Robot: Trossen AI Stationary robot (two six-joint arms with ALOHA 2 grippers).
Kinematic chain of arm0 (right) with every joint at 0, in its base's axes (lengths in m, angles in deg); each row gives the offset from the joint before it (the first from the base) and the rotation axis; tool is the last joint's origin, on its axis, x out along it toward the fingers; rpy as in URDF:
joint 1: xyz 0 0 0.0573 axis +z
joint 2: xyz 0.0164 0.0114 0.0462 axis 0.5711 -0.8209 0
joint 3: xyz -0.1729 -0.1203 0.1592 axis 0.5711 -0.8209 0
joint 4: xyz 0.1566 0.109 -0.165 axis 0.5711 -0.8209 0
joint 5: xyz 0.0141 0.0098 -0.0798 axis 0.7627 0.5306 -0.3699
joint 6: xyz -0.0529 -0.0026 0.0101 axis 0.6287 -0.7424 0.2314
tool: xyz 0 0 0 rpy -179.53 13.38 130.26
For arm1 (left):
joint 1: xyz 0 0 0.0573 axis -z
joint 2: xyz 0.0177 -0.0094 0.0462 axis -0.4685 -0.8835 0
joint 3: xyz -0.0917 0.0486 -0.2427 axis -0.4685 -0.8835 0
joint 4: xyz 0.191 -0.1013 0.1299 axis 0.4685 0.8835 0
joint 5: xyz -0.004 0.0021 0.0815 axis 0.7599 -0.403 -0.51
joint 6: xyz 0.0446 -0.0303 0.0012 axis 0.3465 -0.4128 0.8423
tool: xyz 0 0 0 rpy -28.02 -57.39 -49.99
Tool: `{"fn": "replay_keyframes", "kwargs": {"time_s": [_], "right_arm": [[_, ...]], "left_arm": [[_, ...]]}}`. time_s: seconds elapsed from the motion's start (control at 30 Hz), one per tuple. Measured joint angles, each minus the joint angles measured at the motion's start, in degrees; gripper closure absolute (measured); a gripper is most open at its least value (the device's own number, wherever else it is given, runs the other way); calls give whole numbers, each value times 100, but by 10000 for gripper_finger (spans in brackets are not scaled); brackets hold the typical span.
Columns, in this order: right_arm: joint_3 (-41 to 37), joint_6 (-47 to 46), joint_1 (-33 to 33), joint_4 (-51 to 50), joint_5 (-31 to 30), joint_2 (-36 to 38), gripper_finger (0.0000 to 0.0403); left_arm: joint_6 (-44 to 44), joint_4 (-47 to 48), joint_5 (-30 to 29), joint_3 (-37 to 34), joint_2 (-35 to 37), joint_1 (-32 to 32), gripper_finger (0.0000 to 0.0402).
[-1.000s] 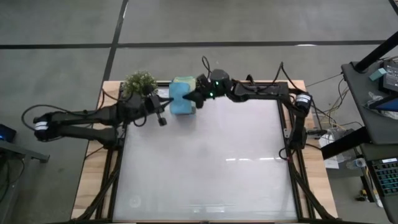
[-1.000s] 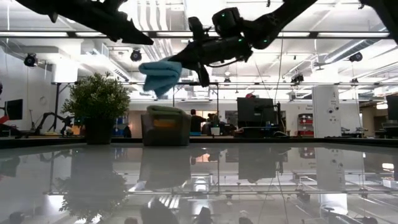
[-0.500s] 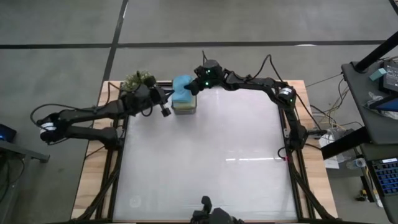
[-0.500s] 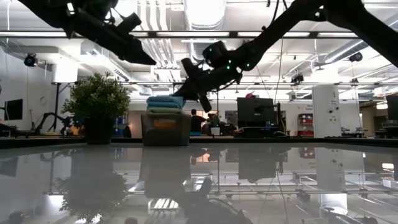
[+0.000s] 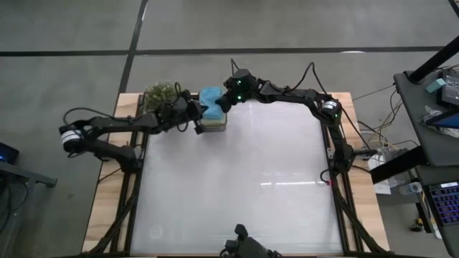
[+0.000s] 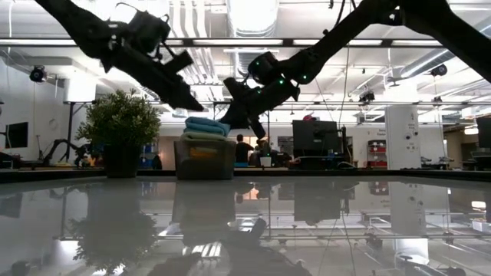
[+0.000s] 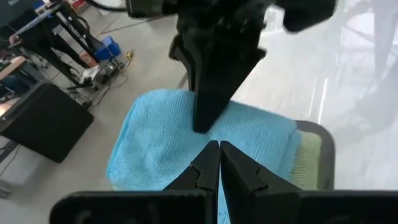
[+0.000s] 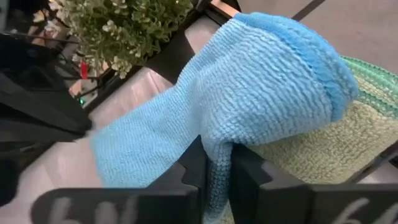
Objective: Fold microfiber towels
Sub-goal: Put the blue folded towel into the bin
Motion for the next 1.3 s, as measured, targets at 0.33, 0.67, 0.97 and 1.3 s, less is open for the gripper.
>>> {"fn": "replay_keyframes", "kwargs": {"time_s": [0.33, 0.67, 0.97, 1.3], "right_arm": [[-2, 127, -84, -146, 6, 126, 294], [-4, 660, -412, -320, -500, 709, 285], [-4, 1337, -217, 1371, -363, 378, 303], [-7, 1672, -199, 2618, -109, -491, 303]], "left_arm": [[-152, -121, 19, 7, -840, -52, 402], [-152, -146, 175, 9, -908, -52, 402], [-151, -162, 219, 15, -907, -52, 402], [-154, -292, 328, 17, -900, -52, 402]]}}
